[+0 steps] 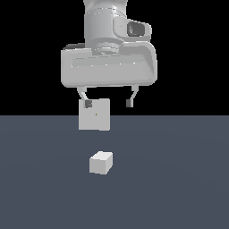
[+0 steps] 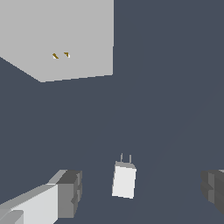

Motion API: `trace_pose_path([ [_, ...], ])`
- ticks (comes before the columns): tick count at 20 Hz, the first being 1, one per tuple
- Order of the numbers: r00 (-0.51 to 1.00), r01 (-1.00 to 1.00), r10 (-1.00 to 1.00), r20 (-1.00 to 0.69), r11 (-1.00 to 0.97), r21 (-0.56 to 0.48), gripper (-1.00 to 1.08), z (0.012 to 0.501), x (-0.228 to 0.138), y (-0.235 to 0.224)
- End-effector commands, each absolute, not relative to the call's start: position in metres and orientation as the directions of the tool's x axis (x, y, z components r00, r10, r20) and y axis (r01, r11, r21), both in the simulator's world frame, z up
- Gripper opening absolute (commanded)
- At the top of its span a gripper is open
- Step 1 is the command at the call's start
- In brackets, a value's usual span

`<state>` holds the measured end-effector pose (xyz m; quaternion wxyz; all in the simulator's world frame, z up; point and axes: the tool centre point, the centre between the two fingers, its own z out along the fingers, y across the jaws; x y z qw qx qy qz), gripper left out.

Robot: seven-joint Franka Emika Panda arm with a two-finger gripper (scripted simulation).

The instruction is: Plug the charger into the wall socket.

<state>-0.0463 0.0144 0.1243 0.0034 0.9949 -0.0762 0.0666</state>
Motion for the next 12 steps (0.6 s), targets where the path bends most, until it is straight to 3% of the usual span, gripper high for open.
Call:
trace_pose_path([
  [1, 0.973, -0.178, -0.177, 0.152, -0.984, -0.003, 1.0, 0.113, -0.056, 0.016],
  [12, 0.943, -0.263, -0.258, 0.211, -0.965, -0.002, 1.0, 0.073, -0.082, 0.021],
])
